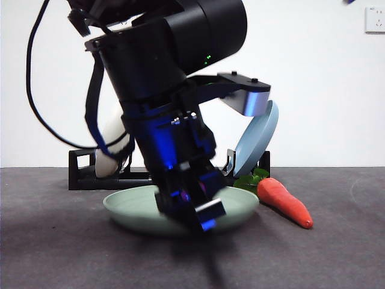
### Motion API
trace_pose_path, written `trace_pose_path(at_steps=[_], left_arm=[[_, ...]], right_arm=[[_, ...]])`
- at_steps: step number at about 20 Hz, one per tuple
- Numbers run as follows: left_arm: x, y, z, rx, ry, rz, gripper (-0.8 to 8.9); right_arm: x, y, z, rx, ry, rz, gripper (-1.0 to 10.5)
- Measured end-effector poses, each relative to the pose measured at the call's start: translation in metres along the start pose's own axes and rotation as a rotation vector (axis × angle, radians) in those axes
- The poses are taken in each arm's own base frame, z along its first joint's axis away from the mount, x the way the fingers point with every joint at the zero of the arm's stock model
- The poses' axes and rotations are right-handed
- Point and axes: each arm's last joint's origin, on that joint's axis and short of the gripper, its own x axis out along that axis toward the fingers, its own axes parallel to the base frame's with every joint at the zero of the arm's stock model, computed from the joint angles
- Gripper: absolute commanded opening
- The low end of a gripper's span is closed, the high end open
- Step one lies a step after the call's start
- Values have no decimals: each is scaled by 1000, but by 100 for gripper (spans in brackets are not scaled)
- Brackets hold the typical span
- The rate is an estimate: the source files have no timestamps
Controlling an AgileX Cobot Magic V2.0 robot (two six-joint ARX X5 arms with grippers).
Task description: Take the green plate from the plate rack,put the plate on the table,take the carrot from the table,put the carrot in the plate
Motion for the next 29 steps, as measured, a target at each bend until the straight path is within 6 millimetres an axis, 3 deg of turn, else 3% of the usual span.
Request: trace_pose_path(at_steps=[2, 5, 8, 11, 15, 20, 24, 29], left_arm=[[-1, -1, 1, -28, -6, -5, 313], [-5, 1, 1, -64, -9, -5, 316], [-23, 4, 0, -110, -19, -11, 316], [-62, 15, 7, -188, -98, 6, 316], [-145, 29, 16, -301, -341, -5, 315], [-236, 37, -10, -415, -633, -23, 315], [-273, 38, -37, -473, -733, -23, 315], [-291, 37, -54, -508, -772, -30, 315]], right_arm=[[12, -8, 7, 7, 12, 0, 629], [31, -20, 16, 13, 27, -32, 629], [55, -31, 26, 5, 32, -40, 629], [83, -39, 34, -14, 41, -84, 628], [135, -42, 39, -66, 68, -149, 626], [197, -55, 33, -56, 78, -238, 625], [224, -64, 24, -32, 108, -278, 558], [234, -69, 19, -19, 124, -286, 373]])
